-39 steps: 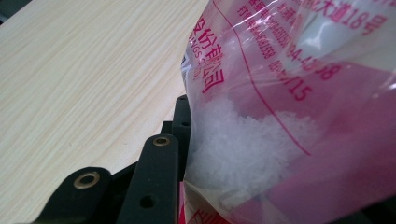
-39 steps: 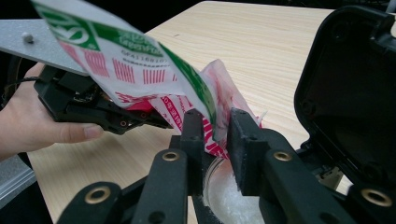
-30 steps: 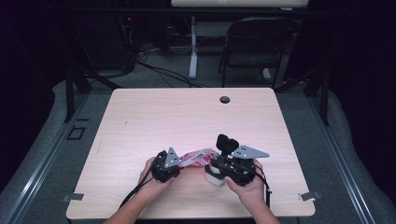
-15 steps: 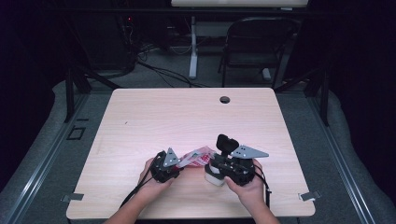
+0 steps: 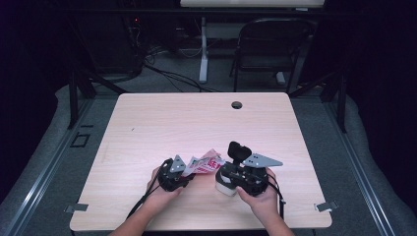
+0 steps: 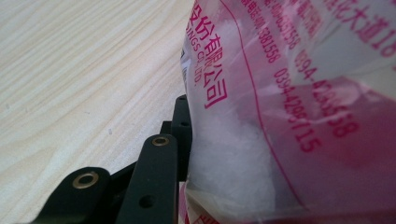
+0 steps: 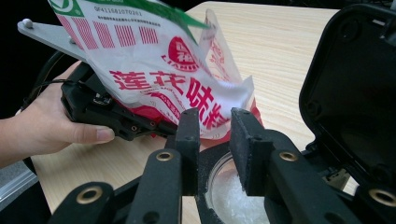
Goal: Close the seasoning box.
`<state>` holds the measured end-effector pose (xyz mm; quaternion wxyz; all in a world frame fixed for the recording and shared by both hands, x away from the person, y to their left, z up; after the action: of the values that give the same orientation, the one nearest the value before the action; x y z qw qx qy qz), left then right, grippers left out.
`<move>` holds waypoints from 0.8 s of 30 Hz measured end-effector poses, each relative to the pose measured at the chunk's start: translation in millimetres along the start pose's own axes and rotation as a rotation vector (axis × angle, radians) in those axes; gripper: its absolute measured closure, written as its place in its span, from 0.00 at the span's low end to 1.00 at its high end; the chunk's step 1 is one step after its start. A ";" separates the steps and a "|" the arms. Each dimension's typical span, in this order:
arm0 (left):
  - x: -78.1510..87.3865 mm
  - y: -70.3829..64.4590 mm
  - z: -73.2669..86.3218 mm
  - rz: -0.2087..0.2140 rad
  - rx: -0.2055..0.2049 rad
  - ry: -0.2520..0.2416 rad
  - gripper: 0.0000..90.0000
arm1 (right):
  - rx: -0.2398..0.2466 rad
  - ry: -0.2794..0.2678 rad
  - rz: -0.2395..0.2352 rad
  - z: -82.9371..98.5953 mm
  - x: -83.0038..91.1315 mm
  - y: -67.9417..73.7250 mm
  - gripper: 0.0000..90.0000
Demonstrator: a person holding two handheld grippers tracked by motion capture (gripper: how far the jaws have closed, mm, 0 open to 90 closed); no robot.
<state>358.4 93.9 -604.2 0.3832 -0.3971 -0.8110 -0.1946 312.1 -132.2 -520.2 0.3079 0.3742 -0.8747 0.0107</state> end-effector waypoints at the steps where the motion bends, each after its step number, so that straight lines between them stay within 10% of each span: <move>1: -0.5 0.2 0.2 -0.002 0.002 -0.004 0.82 | -0.002 -0.002 -0.002 0.0 -0.2 0.1 0.81; 24: -2.1 0.5 1.5 -0.003 -0.011 0.006 0.82 | -0.010 0.000 0.006 1.1 0.0 -1.6 0.79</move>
<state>358.9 94.0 -606.8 0.3829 -0.3977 -0.8093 -0.2007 312.5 -133.6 -521.4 0.3099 0.3701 -0.8758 0.0075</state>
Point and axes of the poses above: each handheld gripper's, and its own axes: x roughly backward along the jaws, z roughly out of its underside, y roughly to its left, the point moved 4 cm from there along -x, roughly forward along the jaws, and after that the axes turned 7 degrees about y, right-handed, at the moved point
